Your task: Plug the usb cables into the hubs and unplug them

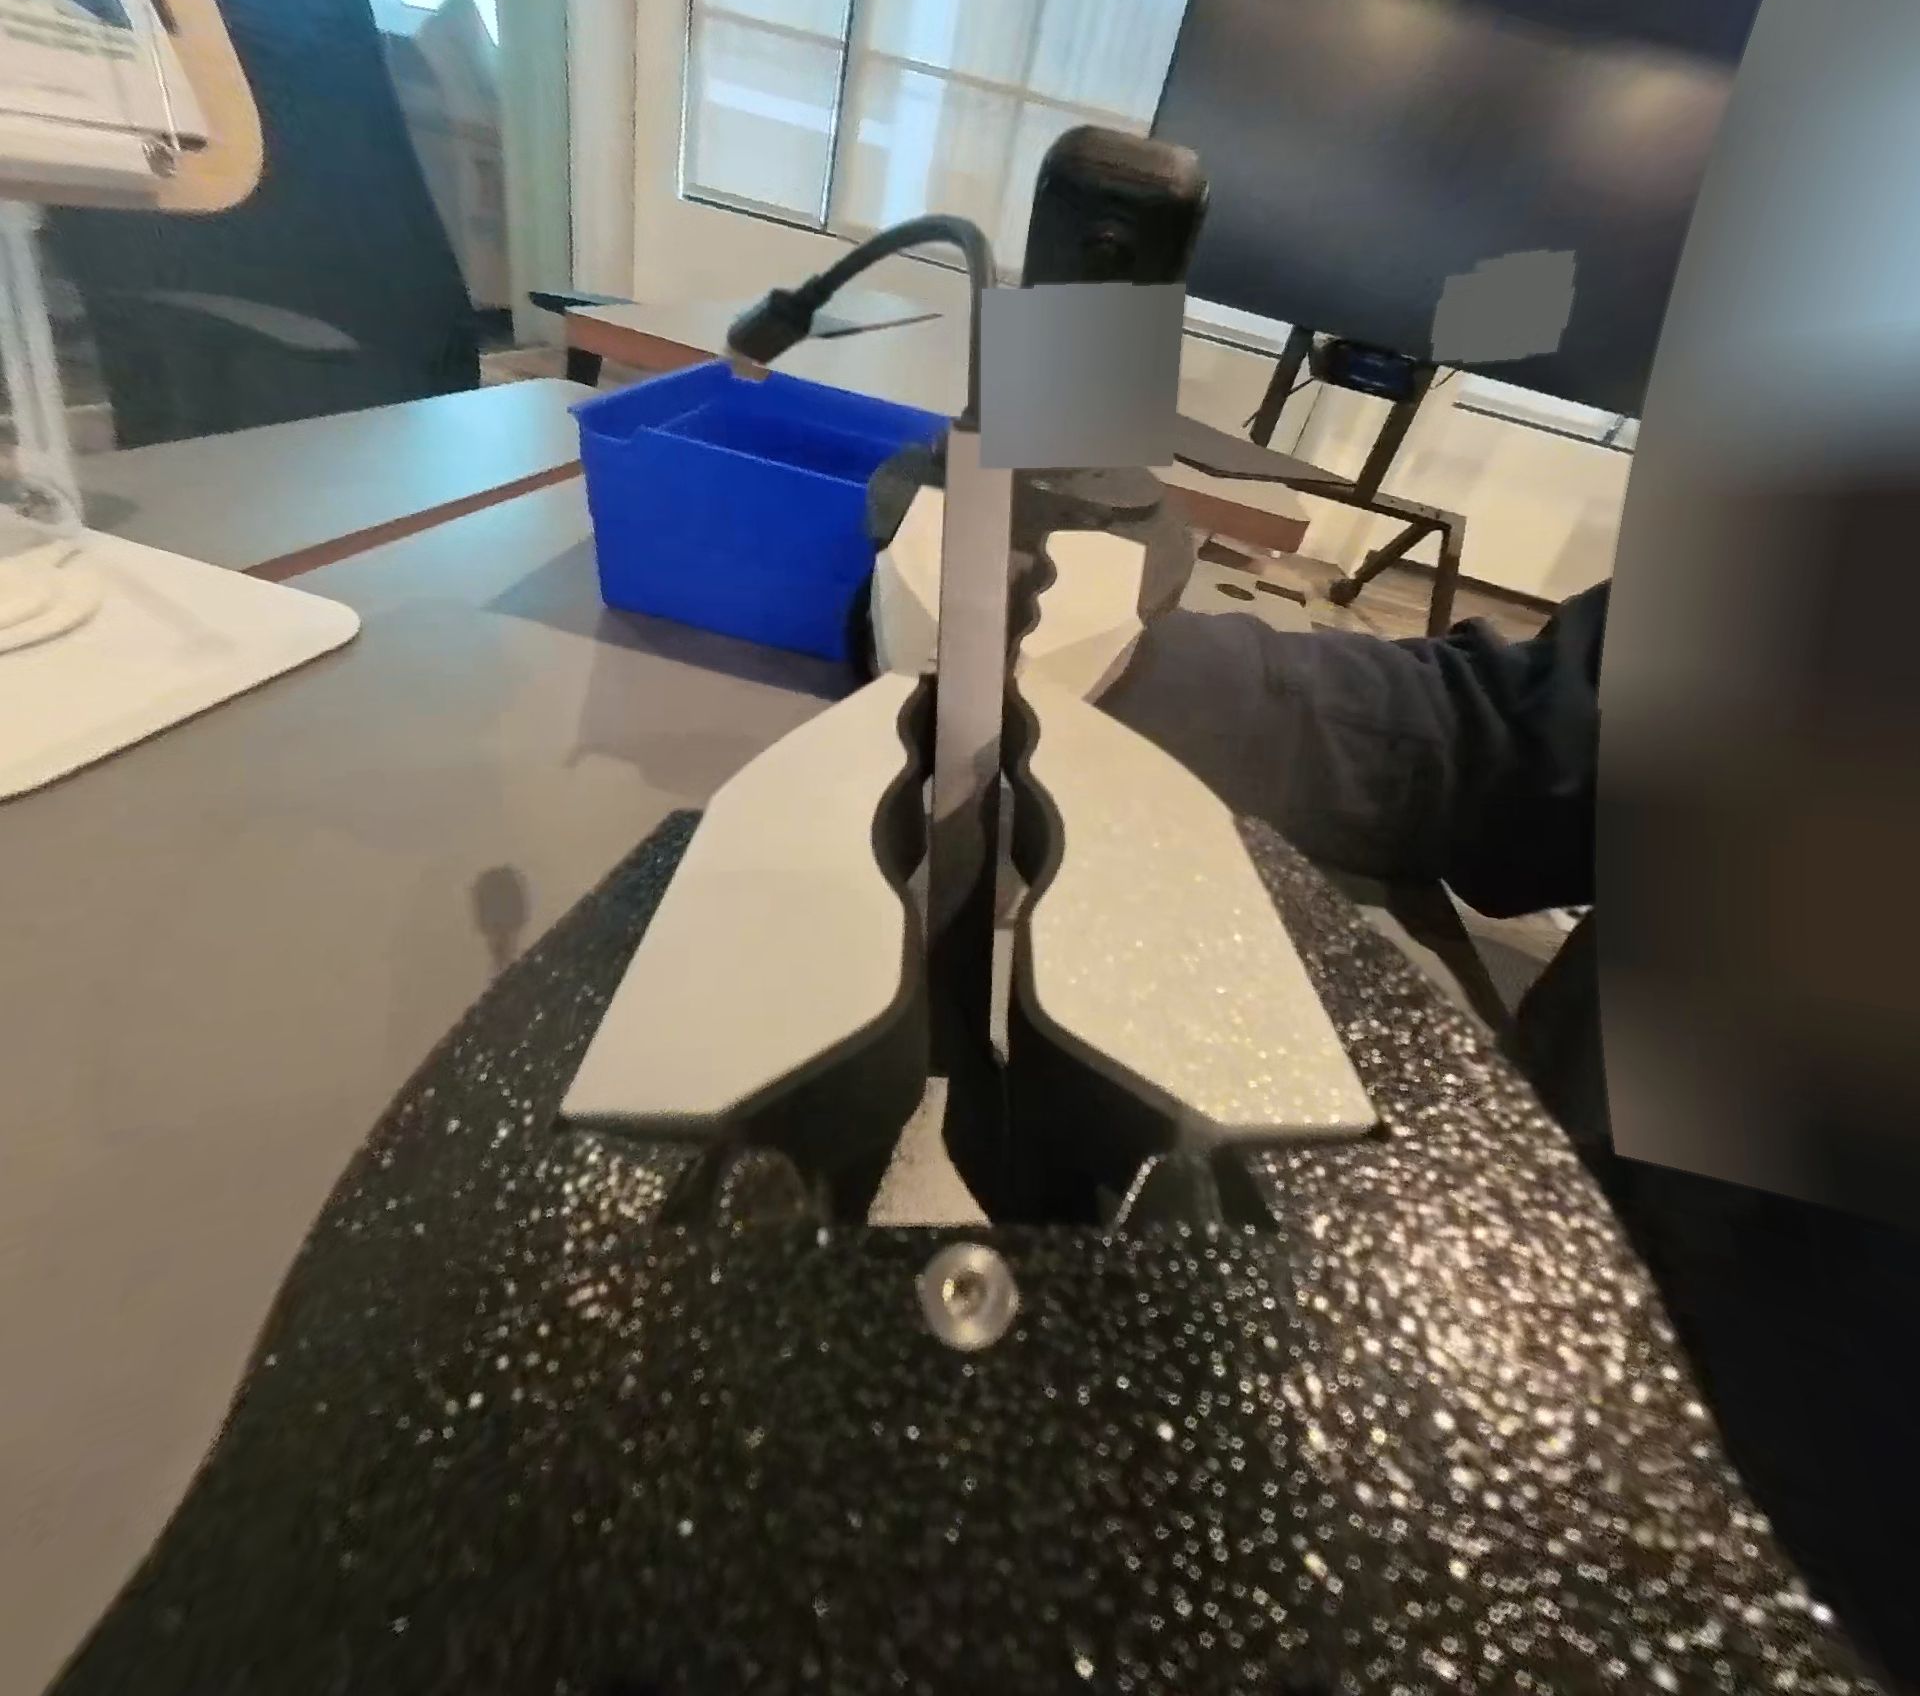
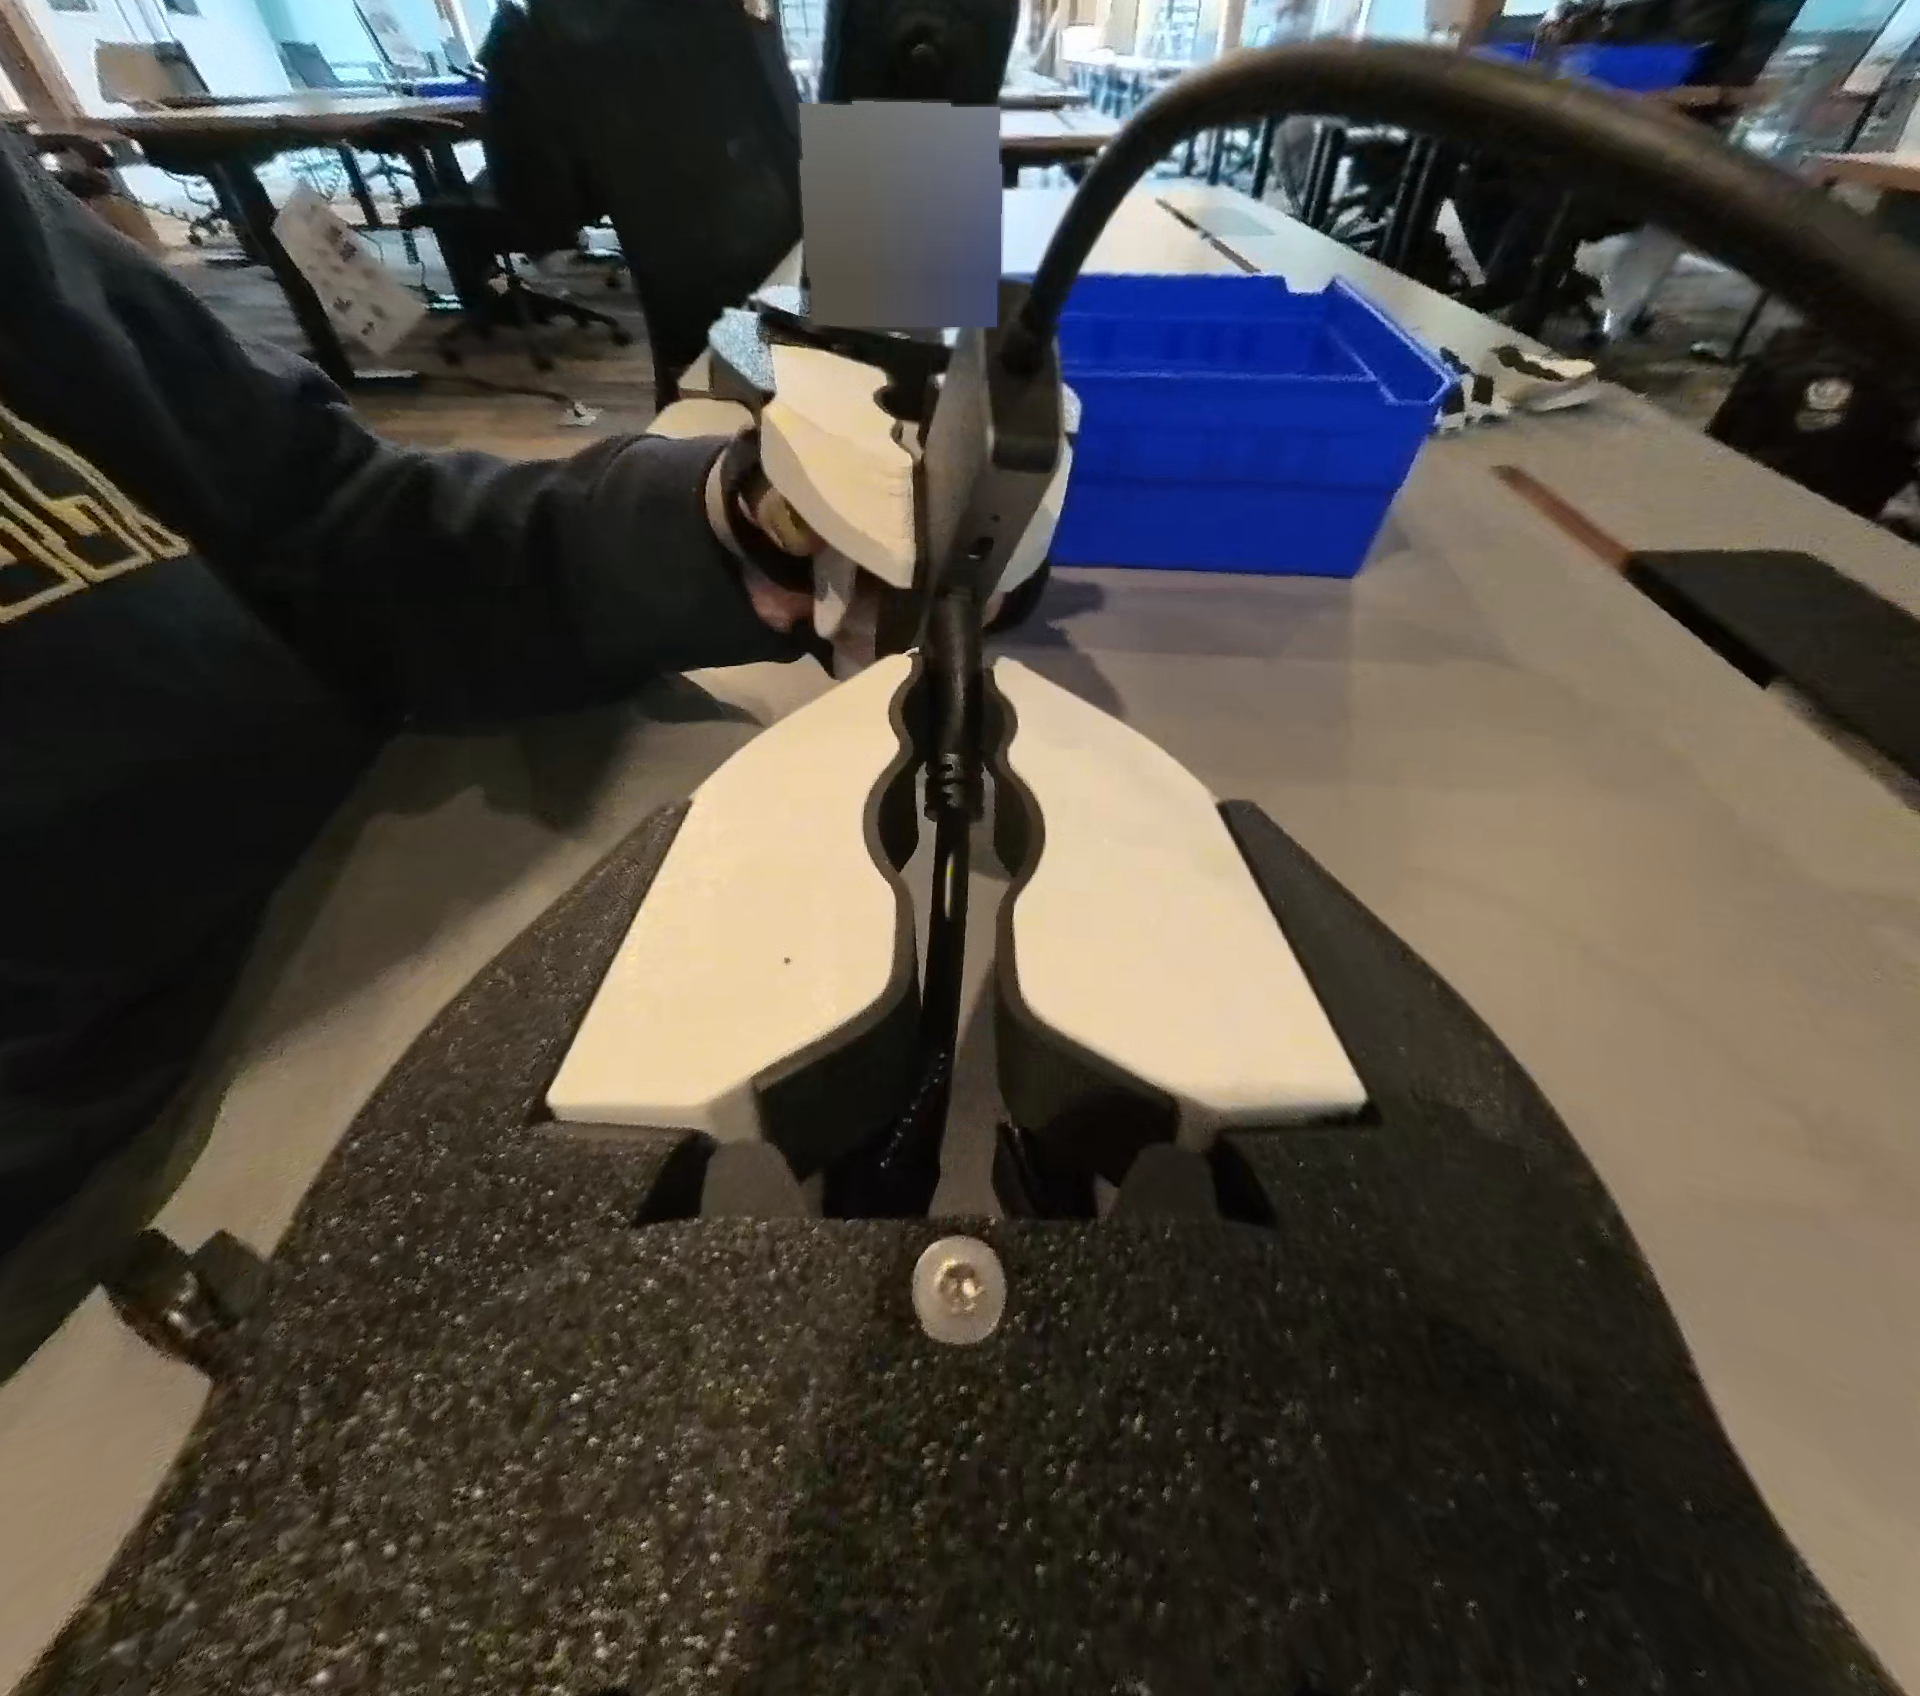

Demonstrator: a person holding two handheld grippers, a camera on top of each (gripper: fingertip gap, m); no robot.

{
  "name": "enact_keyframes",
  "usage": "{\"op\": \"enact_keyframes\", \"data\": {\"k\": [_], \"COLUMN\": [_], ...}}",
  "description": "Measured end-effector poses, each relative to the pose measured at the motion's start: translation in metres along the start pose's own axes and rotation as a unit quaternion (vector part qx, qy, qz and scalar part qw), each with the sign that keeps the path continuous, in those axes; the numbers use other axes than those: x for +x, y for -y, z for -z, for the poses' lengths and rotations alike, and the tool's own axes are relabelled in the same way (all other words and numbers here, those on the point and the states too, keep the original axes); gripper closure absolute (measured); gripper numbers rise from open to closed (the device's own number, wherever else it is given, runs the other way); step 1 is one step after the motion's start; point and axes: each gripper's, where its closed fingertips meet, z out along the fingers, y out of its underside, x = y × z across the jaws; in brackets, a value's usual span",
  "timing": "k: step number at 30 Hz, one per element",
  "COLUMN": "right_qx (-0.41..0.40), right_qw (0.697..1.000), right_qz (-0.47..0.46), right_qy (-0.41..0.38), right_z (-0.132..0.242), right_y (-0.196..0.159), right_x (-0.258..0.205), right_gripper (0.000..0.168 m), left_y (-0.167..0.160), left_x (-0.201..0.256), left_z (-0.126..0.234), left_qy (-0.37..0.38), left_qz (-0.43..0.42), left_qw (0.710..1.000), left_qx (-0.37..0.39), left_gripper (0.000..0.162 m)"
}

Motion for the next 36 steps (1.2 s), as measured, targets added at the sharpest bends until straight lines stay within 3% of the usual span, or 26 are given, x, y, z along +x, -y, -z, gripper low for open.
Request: {"op": "enact_keyframes", "data": {"k": [6,12,18,25,31,36], "right_qx": [0.044,0.028,0.088,0.053,0.125,0.055], "right_qw": [0.995,1.0,0.989,0.998,0.983,0.998], "right_qz": [-0.042,-0.01,-0.087,-0.03,-0.088,-0.023], "right_qy": [0.085,-0.011,0.082,0.013,0.098,-0.008], "right_z": [0.004,0.0,0.003,0.003,0.01,0.007], "right_y": [0.004,0.004,0.013,0.011,0.024,0.011], "right_x": [-0.012,0.008,-0.009,0.001,-0.011,0.007], "right_gripper": [0.159,0.159,0.159,0.159,0.159,0.159], "left_y": [0.002,0.006,0.012,0.012,0.024,0.015], "left_x": [0.013,-0.007,0.01,0.0,0.016,-0.004], "left_z": [-0.001,-0.001,0.0,-0.001,-0.005,-0.005], "left_qy": [-0.057,0.011,-0.06,-0.009,-0.074,-0.003], "left_qz": [0.009,0.002,0.04,0.019,0.044,0.022], "left_qw": [0.998,0.999,0.995,0.997,0.987,0.993], "left_qx": [0.012,0.041,0.075,0.075,0.138,0.115], "left_gripper": [0.151,0.151,0.151,0.151,0.151,0.151]}}
